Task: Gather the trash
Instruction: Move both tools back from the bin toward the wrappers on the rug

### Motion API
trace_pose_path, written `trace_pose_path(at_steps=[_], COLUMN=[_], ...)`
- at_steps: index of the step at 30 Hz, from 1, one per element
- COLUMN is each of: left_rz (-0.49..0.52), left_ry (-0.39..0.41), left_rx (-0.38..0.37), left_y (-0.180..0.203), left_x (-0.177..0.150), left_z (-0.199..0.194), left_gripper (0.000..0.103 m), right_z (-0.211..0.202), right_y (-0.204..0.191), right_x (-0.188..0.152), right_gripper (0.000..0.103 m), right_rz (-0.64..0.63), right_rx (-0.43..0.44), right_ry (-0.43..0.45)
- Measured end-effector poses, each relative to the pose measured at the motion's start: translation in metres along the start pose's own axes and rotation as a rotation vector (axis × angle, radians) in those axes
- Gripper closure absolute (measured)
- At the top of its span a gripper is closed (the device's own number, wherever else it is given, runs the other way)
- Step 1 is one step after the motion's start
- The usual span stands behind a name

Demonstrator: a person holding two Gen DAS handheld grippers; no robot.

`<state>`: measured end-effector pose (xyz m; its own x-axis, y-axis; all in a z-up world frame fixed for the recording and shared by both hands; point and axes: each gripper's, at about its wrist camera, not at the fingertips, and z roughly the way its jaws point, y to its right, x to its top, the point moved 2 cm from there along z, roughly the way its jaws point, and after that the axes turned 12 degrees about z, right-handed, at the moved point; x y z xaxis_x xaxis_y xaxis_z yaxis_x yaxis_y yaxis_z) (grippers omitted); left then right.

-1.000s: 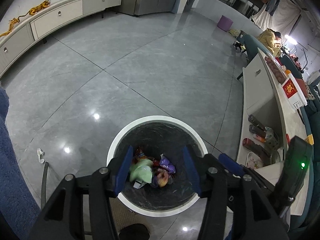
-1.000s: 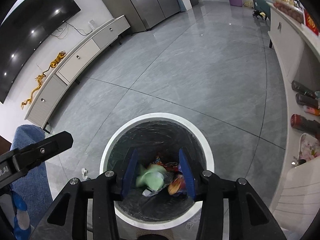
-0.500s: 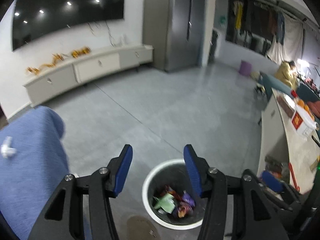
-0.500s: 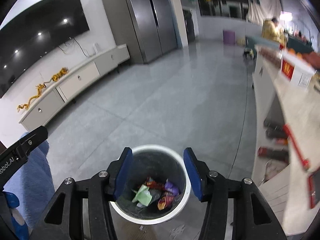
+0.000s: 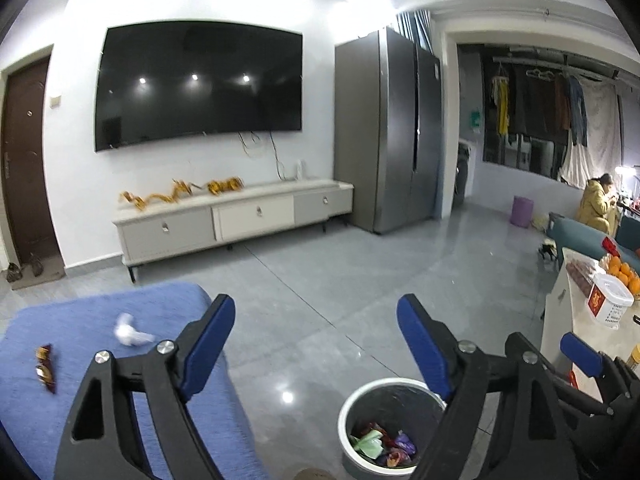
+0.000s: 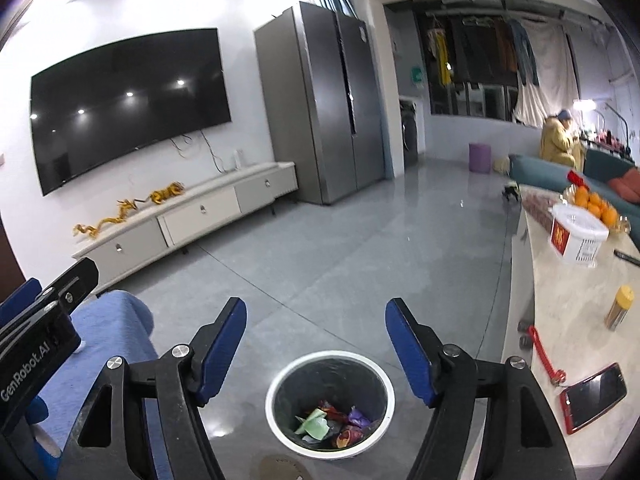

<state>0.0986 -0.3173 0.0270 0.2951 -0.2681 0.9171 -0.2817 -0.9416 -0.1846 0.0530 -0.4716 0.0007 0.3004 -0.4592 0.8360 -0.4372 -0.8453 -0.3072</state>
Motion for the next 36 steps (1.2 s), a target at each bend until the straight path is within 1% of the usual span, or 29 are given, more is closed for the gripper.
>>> trace_pose_path(at_steps=[9,15,18,21,25,28,30,33,36], left_rz=[-0.058,-0.107,-0.132,-0.15,-0.178,-0.189,-0.203,-0.218,-0.214], left_ry=[0.077,0.119,0.143,0.153,0.155,0.155,0.147,0.111,0.049], left_rx=[0.06,0.11,0.142,0.183,0.235,0.274,0.281,0.291,0.29], left_y=[-0.048,-0.083,-0.1,-0.117,-0.14,-0.151,-0.16,-0.173,-0.185], left_x=[0.008,0.004,0.002,-0.002,-0.012,-0.018,-0.024,-0.033,-0.045], left_z=[-0.071,-0.105,-0.124,-0.137,-0.145,-0.142,-0.136,-0.121,-0.098], left_gripper=[0.02,0.02,0.02,0.02,0.02,0.02,0.02,0.02,0.02], right_z=[-0.061,-0.098,-0.12,-0.131,-0.134,-0.127,-0.119,-0.105,-0.091], right_y=[-0.03,-0.055,-0.069,-0.081,-0.097,-0.111,-0.118,-0.132,-0.145], right_x=[0.008,0.008,0.008,0.005,-0.002,-0.008,-0.012,-0.021,-0.031], right_gripper=[0.031,0.029,0.027,0.025,0.025,0.025,0.025,0.025,0.025], right_rz=[-0.051,-0.093,-0.113,-0.132,-0.161,-0.183,-0.195,-0.226,-0.25], right_rx=[0.049,0.086,0.121,0.153,0.191,0.211,0.224,0.24,0.244], right_ry=[0.108,0.169,0.203,0.22,0.224,0.21,0.199,0.175,0.142])
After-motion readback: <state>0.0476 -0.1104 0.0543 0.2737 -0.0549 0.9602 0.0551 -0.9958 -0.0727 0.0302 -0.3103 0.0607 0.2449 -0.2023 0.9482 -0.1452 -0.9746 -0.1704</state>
